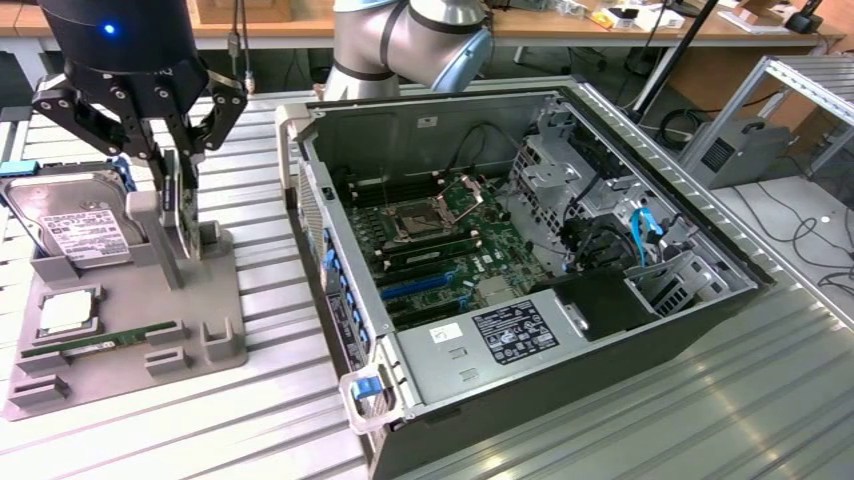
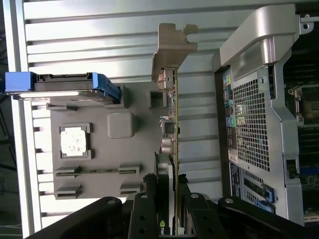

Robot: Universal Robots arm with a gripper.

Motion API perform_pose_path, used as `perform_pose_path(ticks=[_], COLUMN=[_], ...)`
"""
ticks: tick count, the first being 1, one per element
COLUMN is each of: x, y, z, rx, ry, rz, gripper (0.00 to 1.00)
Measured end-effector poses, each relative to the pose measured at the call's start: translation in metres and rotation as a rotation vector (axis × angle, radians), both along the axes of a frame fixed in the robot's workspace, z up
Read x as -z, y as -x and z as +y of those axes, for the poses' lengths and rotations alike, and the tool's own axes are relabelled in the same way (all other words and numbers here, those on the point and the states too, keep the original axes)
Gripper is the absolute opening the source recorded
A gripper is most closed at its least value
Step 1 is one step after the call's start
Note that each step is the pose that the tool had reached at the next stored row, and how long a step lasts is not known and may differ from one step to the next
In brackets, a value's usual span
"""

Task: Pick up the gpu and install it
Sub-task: 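Pick up the gpu and move the gpu toward the slot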

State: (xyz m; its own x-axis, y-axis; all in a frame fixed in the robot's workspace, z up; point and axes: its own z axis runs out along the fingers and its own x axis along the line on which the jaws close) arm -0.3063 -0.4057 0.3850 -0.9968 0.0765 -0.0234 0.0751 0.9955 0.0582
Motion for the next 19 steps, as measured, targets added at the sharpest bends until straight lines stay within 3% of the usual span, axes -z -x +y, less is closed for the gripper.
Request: perform_pose_path(ticks=[19], x=[-0.02], y=[0.0], z=[0.0], rx=[0.0], ry=[-0.0005], rz=[-0.0001], gripper=[0.27])
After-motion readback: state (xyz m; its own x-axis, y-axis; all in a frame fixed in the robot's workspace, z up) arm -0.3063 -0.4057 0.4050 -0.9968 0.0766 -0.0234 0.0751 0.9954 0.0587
